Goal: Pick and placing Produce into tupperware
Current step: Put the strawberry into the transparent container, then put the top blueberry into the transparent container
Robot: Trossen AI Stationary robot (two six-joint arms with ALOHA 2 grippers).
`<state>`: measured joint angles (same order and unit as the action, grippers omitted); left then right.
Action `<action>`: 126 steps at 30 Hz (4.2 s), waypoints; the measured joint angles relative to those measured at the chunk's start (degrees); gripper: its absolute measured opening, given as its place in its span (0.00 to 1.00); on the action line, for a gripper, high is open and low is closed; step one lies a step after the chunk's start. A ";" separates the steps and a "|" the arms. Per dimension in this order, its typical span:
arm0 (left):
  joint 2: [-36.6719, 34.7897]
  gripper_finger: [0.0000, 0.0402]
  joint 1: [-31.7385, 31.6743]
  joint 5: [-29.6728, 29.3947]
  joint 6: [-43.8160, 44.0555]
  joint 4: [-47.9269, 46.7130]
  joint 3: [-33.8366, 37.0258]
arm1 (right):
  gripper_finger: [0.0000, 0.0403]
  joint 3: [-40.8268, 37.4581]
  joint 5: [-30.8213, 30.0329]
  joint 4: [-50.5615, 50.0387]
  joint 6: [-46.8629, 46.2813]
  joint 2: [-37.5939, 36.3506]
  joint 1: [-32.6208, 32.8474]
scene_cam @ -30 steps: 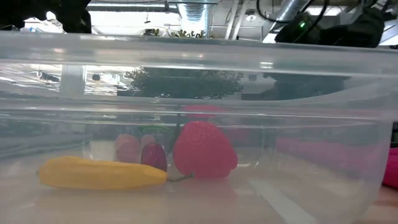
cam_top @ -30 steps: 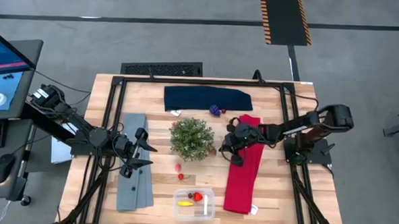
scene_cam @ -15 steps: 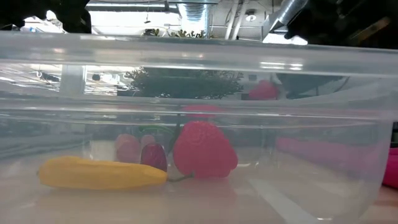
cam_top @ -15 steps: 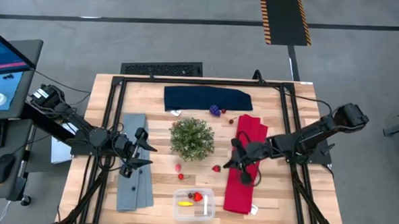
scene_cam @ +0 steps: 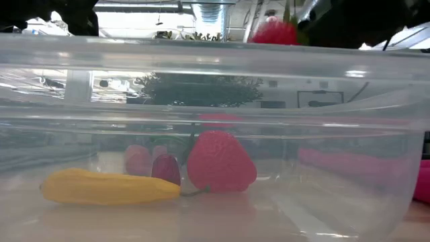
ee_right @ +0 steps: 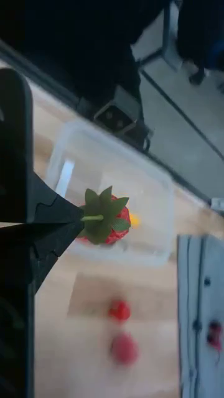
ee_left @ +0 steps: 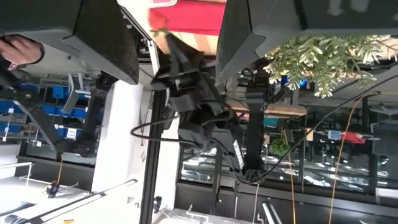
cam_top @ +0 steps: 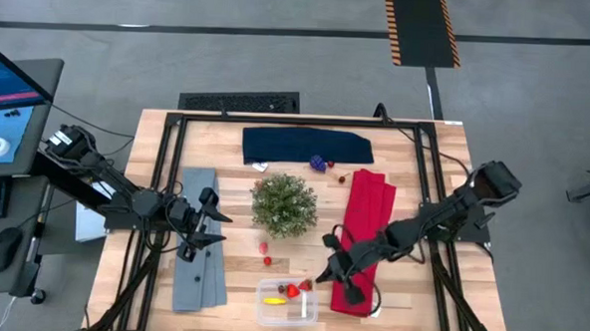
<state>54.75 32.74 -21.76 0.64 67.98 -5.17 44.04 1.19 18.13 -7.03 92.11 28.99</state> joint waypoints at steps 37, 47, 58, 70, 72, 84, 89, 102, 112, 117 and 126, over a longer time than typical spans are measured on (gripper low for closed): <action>0.01 0.51 0.01 -0.31 3.13 -0.10 -0.02 | 0.20 10.35 4.39 -9.15 2.16 10.59 -1.96; 0.01 0.51 0.01 -1.59 3.12 -0.10 -0.02 | 0.16 10.51 -2.85 -27.34 7.16 -7.60 -8.13; 0.01 0.51 0.01 -2.90 3.08 -0.05 -0.02 | 0.16 7.05 -22.32 -42.67 5.64 -19.07 -16.70; 0.01 0.51 0.01 -3.77 2.89 -0.36 -0.02 | 0.16 -0.80 -12.24 -32.24 7.63 -11.88 -33.63; 0.00 0.51 0.01 -5.76 2.96 -0.54 -0.02 | 0.16 -1.02 -11.13 -32.24 7.58 -10.96 -35.14; -0.03 0.51 0.00 -10.25 0.70 -0.56 -0.02 | 0.16 -16.32 8.61 -16.74 7.81 -34.12 -40.81; -1.85 0.51 0.01 -10.52 -1.26 -4.13 -0.02 | 0.16 -25.08 13.64 -6.23 3.49 -48.51 -37.91; -22.56 0.51 0.01 -16.20 22.25 -64.69 -11.89 | 0.16 -39.75 16.31 14.67 2.13 -65.92 -21.07; -23.23 0.51 0.01 -11.83 33.45 -82.83 -19.45 | 0.16 -39.73 -0.16 0.25 3.99 -65.29 -16.88; -18.74 0.51 0.05 -10.63 35.90 -82.74 -19.45 | 0.16 -39.70 -1.42 -1.27 0.06 -63.91 -15.11; -5.91 0.51 0.44 0.77 54.16 -83.14 -19.41 | 0.16 -39.70 -1.37 -4.90 -6.21 -60.38 -12.10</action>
<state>48.84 33.18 -20.99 54.81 -15.17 -24.58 4.34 -0.18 13.23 -13.24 31.73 16.89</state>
